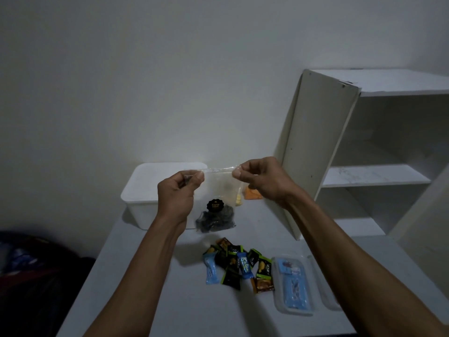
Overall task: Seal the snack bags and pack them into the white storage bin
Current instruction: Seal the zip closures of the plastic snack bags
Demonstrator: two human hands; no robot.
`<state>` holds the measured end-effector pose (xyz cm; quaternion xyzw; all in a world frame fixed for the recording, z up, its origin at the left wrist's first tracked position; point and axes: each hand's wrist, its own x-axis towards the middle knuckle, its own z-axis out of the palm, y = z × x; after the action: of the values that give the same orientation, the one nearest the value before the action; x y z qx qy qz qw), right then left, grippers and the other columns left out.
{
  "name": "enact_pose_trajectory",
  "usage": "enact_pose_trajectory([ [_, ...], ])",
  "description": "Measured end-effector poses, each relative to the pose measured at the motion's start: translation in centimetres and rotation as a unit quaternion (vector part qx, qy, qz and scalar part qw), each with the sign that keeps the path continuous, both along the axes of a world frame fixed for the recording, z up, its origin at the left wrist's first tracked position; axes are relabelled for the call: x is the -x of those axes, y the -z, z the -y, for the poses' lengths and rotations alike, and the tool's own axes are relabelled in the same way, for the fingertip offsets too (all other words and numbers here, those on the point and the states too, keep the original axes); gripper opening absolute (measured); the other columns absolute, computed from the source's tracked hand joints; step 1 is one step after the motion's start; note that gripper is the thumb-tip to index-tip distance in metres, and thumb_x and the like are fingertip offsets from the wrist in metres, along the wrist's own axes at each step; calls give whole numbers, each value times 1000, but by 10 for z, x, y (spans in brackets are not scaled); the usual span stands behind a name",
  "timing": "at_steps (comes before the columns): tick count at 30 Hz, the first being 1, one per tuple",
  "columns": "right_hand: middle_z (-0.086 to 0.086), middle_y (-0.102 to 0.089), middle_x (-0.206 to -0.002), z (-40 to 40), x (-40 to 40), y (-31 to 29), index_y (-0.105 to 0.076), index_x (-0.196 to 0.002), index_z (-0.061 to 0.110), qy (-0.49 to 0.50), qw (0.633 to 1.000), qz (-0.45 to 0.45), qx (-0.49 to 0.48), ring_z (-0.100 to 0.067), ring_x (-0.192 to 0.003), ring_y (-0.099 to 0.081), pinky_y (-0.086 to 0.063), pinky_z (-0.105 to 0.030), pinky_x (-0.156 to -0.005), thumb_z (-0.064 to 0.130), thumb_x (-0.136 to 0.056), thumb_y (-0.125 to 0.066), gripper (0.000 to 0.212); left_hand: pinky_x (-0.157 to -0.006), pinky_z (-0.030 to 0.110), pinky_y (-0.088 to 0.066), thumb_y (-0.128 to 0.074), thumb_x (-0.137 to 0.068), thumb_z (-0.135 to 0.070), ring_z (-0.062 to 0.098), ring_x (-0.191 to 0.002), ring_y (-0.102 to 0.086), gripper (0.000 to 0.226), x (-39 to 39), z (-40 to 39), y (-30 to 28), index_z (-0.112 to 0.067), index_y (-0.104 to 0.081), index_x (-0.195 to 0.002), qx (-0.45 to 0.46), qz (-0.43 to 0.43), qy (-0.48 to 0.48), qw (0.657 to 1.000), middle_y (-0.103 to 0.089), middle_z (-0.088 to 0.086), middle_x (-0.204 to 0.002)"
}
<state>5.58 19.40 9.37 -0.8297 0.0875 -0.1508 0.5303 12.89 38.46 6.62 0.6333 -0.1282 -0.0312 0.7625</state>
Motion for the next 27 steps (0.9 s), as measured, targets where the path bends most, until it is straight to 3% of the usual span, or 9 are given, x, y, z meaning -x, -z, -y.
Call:
enact_pose_trajectory([
  [4, 6, -75, -85, -3, 1, 7, -73, -79, 18, 23, 999, 28, -7, -2, -82, -68, -47, -22, -73, 28, -87, -73, 12, -71, 22, -49, -72, -85, -15, 0, -68, -63, 4, 0, 0, 2, -18, -72, -82, 8, -20, 6, 1000, -70, -9, -73],
  [9, -2, -75, -91, -4, 5, 5, -73, -87, 11, 15, 999, 41, -26, 2, -78, -67, -48, -11, -62, 26, -90, -70, 16, -72, 29, -47, -69, -88, -17, 1, -70, -62, 5, -6, -3, 4, -17, -72, -85, 25, -41, -14, 999, -72, -8, -75],
  [11, -5, -74, -90, -8, 3, 5, -73, -91, 7, 4, 999, 31, -45, -2, -74, -66, -51, -14, -61, 24, -89, -71, 17, -72, 26, -47, -68, -89, -15, 0, -69, -62, 6, -5, -1, 4, -16, -71, -84, 25, -36, -15, 999, -71, -8, -74],
  [14, 4, -71, -78, -17, -3, 7, -74, -86, 12, 25, 999, 30, -25, -3, -66, -62, -50, -24, -61, 26, -88, -73, 14, -70, 23, -47, -68, -89, -14, -2, -67, -62, 6, -1, 4, 5, -16, -71, -84, 23, -28, -12, 999, -71, -6, -76],
  [17, 10, -68, -75, -20, -7, 12, -71, -79, 19, 57, 997, 44, -5, -7, -69, -61, -51, -30, -67, 28, -88, -72, 13, -65, 15, -48, -69, -88, -15, -2, -69, -63, 5, -1, 3, 8, -16, -72, -85, 1, -8, 8, 1000, -72, -6, -79],
  [21, 2, -75, -82, -18, -4, 11, -73, -82, 19, 28, 999, 15, -7, -12, -77, -67, -56, -34, -72, 32, -87, -73, 13, -65, 10, -47, -68, -89, -13, -1, -71, -63, 11, -5, -1, 11, -17, -70, -79, -30, 29, 24, 999, -70, -5, -77],
  [24, 4, -75, -80, -23, -4, 1, -75, -86, 20, -12, 1000, -15, 3, -3, -77, -68, -50, -25, -69, 38, -92, -66, 21, -74, 15, -50, -68, -89, -11, 6, -77, -64, 15, -5, 0, 13, -16, -70, -75, -52, 55, 42, 996, -70, -5, -77],
  [27, 7, -70, -69, -25, -5, -12, -74, -76, 20, -38, 996, -44, 61, 7, -56, -56, -41, -13, -58, 35, -94, -65, 25, -81, 21, -53, -68, -88, -11, 12, -84, -66, 13, -4, 1, 13, -13, -71, -76, -67, 75, 73, 992, -71, -4, -81],
])
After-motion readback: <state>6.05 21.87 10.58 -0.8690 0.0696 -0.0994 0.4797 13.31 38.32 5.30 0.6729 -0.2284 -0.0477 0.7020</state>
